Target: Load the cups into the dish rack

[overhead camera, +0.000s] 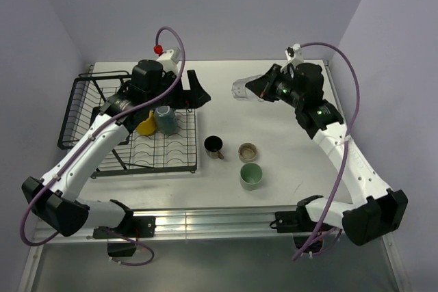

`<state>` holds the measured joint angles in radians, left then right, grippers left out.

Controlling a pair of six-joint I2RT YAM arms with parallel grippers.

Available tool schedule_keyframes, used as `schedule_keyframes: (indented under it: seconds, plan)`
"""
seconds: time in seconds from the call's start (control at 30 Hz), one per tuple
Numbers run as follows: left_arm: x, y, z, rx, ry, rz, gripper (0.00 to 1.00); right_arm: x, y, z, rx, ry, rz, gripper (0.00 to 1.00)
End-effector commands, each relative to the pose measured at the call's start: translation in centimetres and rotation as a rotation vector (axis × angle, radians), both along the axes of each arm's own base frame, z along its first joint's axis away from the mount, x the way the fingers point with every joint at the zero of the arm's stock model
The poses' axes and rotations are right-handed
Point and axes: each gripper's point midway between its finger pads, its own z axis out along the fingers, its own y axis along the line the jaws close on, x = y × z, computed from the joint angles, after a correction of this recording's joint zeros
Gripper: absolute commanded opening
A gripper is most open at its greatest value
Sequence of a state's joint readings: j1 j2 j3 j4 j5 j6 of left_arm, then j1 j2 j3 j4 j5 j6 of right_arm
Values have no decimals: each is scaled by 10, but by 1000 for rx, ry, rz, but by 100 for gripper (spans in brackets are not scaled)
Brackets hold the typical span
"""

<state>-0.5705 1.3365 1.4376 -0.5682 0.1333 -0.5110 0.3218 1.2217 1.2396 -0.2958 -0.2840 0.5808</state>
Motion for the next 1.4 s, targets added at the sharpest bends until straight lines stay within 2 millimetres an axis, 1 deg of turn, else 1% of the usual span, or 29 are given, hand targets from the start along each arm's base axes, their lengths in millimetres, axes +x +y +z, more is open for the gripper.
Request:
schedule_keyframes:
  seconds: [0.0, 0.03, 0.07, 0.1, 0.13, 0.17, 0.2, 0.23, 0.27, 0.3, 0.4, 0.47, 0.6, 0.63, 0.67, 0.7, 0.73, 0.83, 0.87, 0.9, 1.07, 1.2, 1.37]
  plan:
    - [-21, -26, 56, -217, -126, -178, 99, -29, 35, 7, 225, 4, 229, 0]
    - [-26, -32, 67, -260, -159, -223, 99, -32, 36, 17, 259, -37, 253, 0]
    - [-27, -34, 67, -273, -159, -237, 99, -39, 37, 15, 288, -40, 274, 0]
    - [-29, -36, 71, -290, -162, -249, 99, -47, 41, 27, 336, -62, 323, 0]
    - [-29, -37, 75, -306, -174, -258, 99, -53, 42, 32, 361, -72, 344, 0]
    - [-30, -39, 75, -314, -172, -270, 99, -57, 44, 30, 380, -68, 362, 0]
    - [-28, -41, 71, -313, -159, -271, 99, -62, 45, 36, 416, -61, 377, 0]
    - [-26, -43, 70, -314, -155, -273, 99, -70, 47, 48, 441, -107, 419, 0]
    - [-25, -45, 69, -317, -153, -278, 99, -73, 47, 49, 457, -108, 431, 0]
    - [-24, -46, 65, -317, -146, -280, 99, -78, 47, 57, 483, -122, 448, 0]
    - [-19, -47, 57, -303, -140, -273, 99, -87, 47, 69, 522, -142, 473, 0]
    - [-17, -46, 54, -288, -144, -267, 99, -93, 48, 72, 541, -142, 502, 0]
    - [-20, -49, 58, -290, -171, -311, 99, -101, 49, 80, 604, -131, 550, 0]
    - [-24, -51, 60, -296, -175, -336, 99, -104, 49, 85, 613, -157, 566, 0]
    - [-26, -53, 61, -298, -182, -359, 99, -105, 50, 84, 635, -132, 578, 0]
    - [-29, -54, 62, -304, -185, -381, 99, -108, 50, 89, 645, -160, 598, 0]
    - [-36, -58, 66, -323, -196, -431, 99, -108, 51, 89, 655, -155, 604, 0]
    - [-50, -63, 72, -368, -213, -510, 99, -107, 51, 89, 667, -153, 612, 0]
    - [-53, -63, 69, -378, -199, -525, 99, -108, 51, 89, 674, -156, 615, 0]
    - [-54, -64, 68, -382, -196, -535, 99, -111, 50, 93, 690, -170, 628, 0]
    - [-63, -66, 59, -401, -159, -577, 99, -113, 49, 97, 721, -182, 640, 0]
    - [-68, -66, 64, -426, -178, -591, 99, -115, 48, 98, 730, -198, 645, 0]
    - [-70, -64, 70, -442, -186, -586, 96, -115, 49, 94, 737, -186, 654, 0]
